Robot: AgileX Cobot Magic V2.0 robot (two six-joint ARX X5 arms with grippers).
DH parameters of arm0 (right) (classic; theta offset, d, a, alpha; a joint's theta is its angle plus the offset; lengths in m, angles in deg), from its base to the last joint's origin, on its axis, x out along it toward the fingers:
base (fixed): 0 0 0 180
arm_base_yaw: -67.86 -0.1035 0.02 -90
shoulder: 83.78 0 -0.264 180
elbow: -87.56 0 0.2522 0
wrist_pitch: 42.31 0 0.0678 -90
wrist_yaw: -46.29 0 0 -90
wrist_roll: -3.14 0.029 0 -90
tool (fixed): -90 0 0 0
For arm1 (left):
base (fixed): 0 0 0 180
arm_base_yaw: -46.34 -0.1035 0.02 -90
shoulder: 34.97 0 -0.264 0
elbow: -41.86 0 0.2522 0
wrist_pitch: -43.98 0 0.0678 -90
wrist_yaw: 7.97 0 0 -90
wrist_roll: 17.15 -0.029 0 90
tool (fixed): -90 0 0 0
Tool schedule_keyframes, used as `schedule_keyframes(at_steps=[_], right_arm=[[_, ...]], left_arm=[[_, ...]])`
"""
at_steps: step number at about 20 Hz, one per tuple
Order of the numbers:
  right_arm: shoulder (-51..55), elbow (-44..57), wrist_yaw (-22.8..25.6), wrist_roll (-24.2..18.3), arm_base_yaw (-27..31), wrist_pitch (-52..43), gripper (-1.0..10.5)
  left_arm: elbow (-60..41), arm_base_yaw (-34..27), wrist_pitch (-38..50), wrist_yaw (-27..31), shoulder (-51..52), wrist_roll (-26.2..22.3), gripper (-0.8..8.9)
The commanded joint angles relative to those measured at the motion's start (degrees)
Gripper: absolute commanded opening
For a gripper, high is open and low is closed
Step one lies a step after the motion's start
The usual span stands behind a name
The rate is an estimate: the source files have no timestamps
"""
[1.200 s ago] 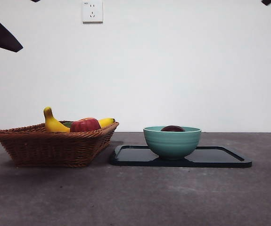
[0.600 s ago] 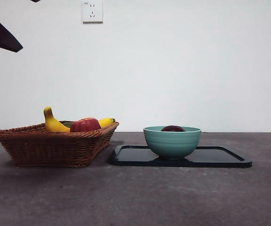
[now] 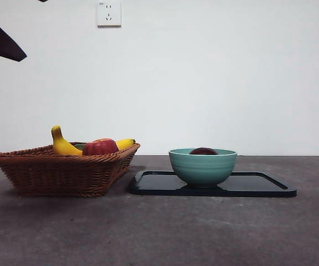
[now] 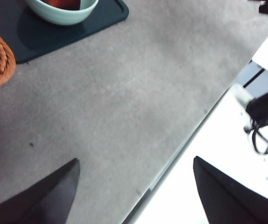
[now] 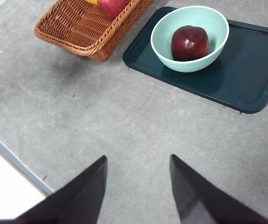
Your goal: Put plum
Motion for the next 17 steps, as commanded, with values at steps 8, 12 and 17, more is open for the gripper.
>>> schedule_keyframes(at_steps=[8, 12, 17], right_arm=[[-0.3, -0.2, -0.2, 0.6, -0.3, 0.0, 2.1], [-0.3, -0.2, -0.2, 0.6, -0.3, 0.4, 2.1], [-0.3, -0.2, -0.1, 0.5, -0.3, 1.5, 2.1]], left_arm=[[10.5, 2.3, 10.0, 8.0, -12.8, 11.2, 3.91], [22.4, 3.0, 9.7, 11.2, -26.2, 11.5, 3.72], [40.2, 4.7, 6.8, 12.6, -44.3, 11.4, 3.73]])
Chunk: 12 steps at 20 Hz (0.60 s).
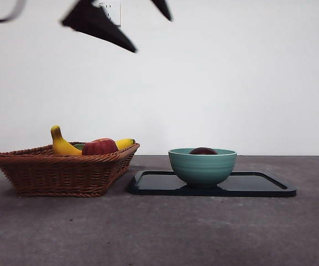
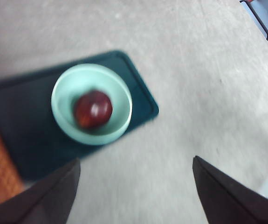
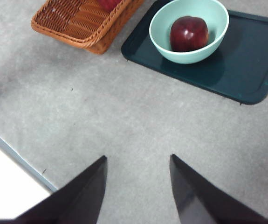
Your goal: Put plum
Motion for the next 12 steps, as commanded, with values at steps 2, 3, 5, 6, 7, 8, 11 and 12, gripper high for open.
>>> schedule_keyframes(at_steps=[2, 3, 5, 6, 7, 8, 11, 12], right_arm=[[-0.3, -0.2, 0.3, 0.5, -0.3, -0.2, 2.1], [-0.3, -0.2, 0.3, 0.5, -0.3, 0.0, 2.1], [-0.3, -0.2, 0.3, 0.5, -0.3, 0.2, 2.1], [-0.3, -0.2, 0.3, 0.5, -0.3, 0.3, 2.1], [-0.3, -0.2, 0.3, 0.5, -0.3, 0.4, 2.1], [-0.3, -0.2, 0.3, 0.5, -0.3, 0.4, 2.1], [-0.3, -0.2, 0.3, 0.5, -0.3, 1.0, 2.1], [-0.3, -0.2, 0.3, 0.5, -0.3, 1.1, 2.1]], left_arm=[[11.0, 1.6, -1.1, 2.6, -11.2, -0.2, 3.73], [13.8, 1.9, -1.9, 3.1, -14.3, -0.3, 3.73], [18.7, 2.6, -3.3, 4.6, -19.8, -0.3, 3.73], [20.8, 3.0, -4.0, 5.3, -22.2, -0.7, 3.73], [23.3, 3.3, -5.0, 6.1, -24.9, -1.2, 3.73], [25.3, 3.7, -5.4, 7.1, -27.3, -1.5, 3.73], [31.0, 4.3, -7.1, 8.1, -33.7, -1.8, 3.73], [32.8, 4.3, -7.7, 9.1, -35.6, -2.0, 3.73]])
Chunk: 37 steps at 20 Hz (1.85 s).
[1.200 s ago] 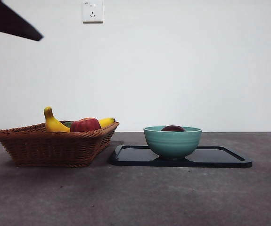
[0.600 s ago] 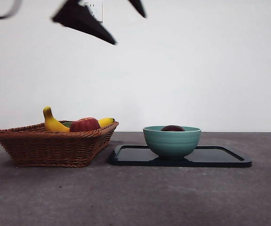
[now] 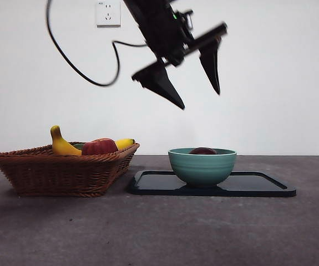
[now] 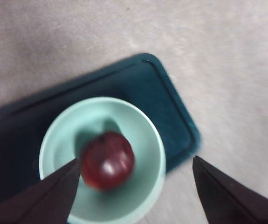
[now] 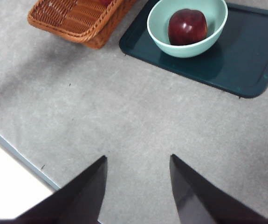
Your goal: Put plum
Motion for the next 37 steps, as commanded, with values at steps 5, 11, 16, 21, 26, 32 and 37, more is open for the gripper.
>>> schedule_keyframes(at_steps=[5, 11, 16, 21, 26, 32, 37], right_arm=[[-0.3, -0.2, 0.0, 0.5, -0.3, 0.4, 2.1], [-0.3, -0.2, 0.0, 0.2, -0.3, 0.3, 2.1], [-0.3, -0.2, 0.1, 0.1, -0.3, 0.3, 2.1], [-0.3, -0.2, 0.1, -0.2, -0.3, 0.3, 2.1], [-0.3, -0.2, 0.3, -0.3, -0.3, 0.3, 2.1], [-0.3, -0.2, 0.5, -0.5, -0.3, 0.3, 2.1], [-0.3, -0.2, 0.5, -0.5, -0.3, 0.5, 2.1]], left_arm=[[6.9, 1.0, -0.1, 3.4, -10.0, -1.2, 3.74], [6.9, 1.4, 0.1, 4.2, -12.6, -1.8, 3.74], [6.9, 2.1, -0.6, 4.6, -14.8, -1.9, 3.74], [6.9, 2.9, -1.6, 6.8, -16.0, -2.3, 3.74], [6.9, 3.1, -1.8, 6.8, -16.0, -2.4, 2.79], [12.6, 3.1, -7.0, 6.8, -15.9, -4.0, 2.44], [28.2, 3.1, -18.1, 6.8, -15.9, -6.2, 2.44]])
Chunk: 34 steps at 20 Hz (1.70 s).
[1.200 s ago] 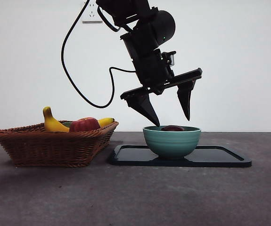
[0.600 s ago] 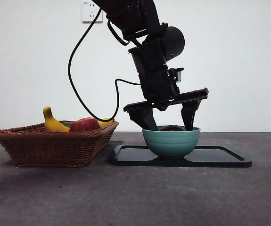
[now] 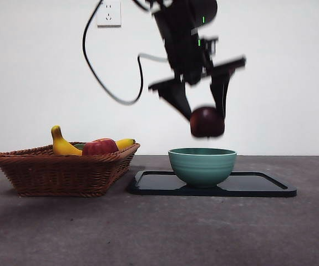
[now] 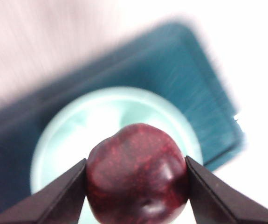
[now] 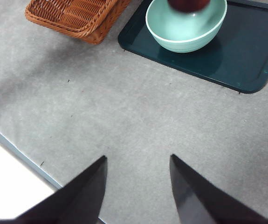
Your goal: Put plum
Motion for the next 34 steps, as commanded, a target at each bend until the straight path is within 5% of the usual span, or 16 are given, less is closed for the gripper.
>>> schedule_keyframes(at_steps=[1, 7, 10, 18, 27, 34], right_arm=[[-0.3, -0.2, 0.2, -0.4, -0.3, 0.0, 2.1], [-0.3, -0.2, 0.2, -0.4, -0.3, 0.5, 2.1], [-0.3, -0.2, 0.2, -0.4, -0.3, 0.5, 2.1], [-0.2, -0.2, 0.2, -0.5, -0.3, 0.5, 2.1], [-0.2, -0.2, 0.2, -1.6, -0.3, 0.4, 2.1], [-0.2, -0.2, 0.2, -1.6, -0.3, 0.4, 2.1]], left_arm=[[9.9, 0.7, -5.2, 0.2, -1.2, -1.9, 2.44], [34.3, 0.5, -24.7, 7.8, -1.2, -4.5, 2.45], [43.5, 0.4, -25.9, 7.8, -0.1, -4.4, 2.44], [44.3, 0.5, -26.9, 9.2, 15.4, -4.7, 2.45], [7.6, 0.5, -26.9, 18.9, 47.2, -1.3, 2.45], [-17.2, 0.5, -23.6, 19.2, 60.4, 2.5, 2.53]])
